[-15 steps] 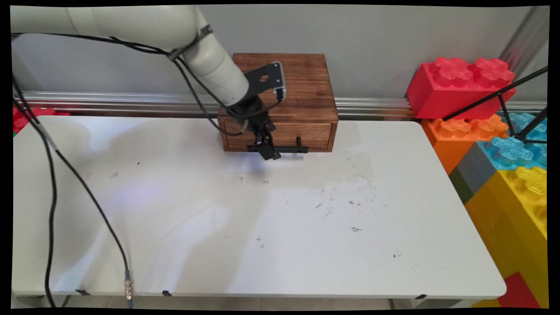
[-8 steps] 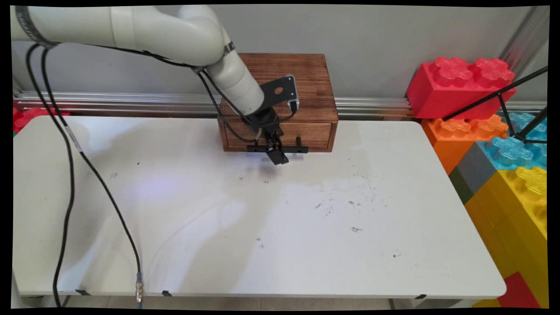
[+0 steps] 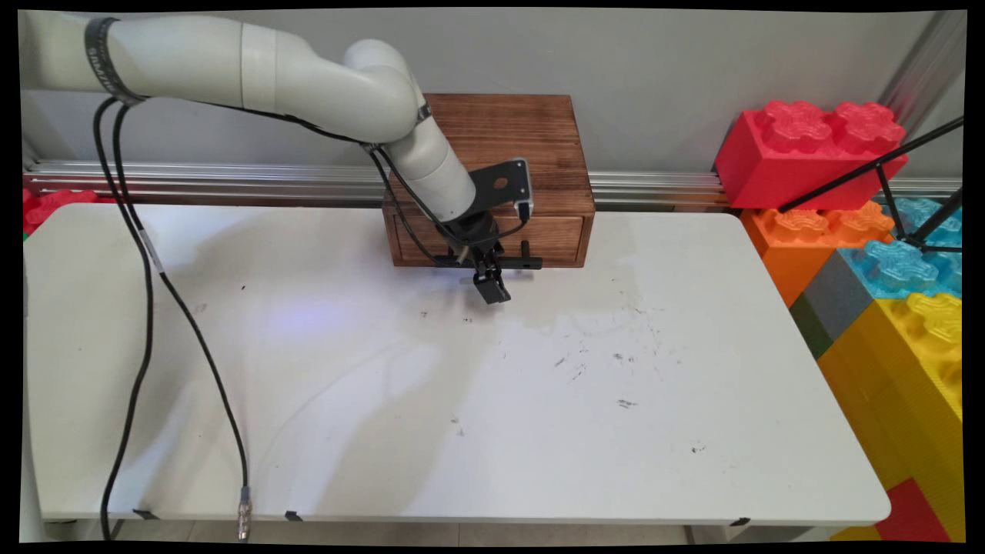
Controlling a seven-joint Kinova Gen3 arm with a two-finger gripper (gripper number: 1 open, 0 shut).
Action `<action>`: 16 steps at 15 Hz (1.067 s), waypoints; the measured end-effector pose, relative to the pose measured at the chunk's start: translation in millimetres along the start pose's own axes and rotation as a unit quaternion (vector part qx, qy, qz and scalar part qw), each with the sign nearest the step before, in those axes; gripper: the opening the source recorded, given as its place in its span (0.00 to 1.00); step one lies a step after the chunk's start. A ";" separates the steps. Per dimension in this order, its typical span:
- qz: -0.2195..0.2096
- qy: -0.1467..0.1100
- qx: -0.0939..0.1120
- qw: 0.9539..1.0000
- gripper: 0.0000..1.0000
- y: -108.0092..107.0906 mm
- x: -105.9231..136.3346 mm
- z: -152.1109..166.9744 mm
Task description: Open the drawer
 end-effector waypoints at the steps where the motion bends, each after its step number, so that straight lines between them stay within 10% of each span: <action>1: 0.002 -0.001 -0.002 1.000 1.00 0.2 -0.8 3.2; 16: 0.032 0.001 -0.031 0.999 1.00 20.1 -4.2 18.0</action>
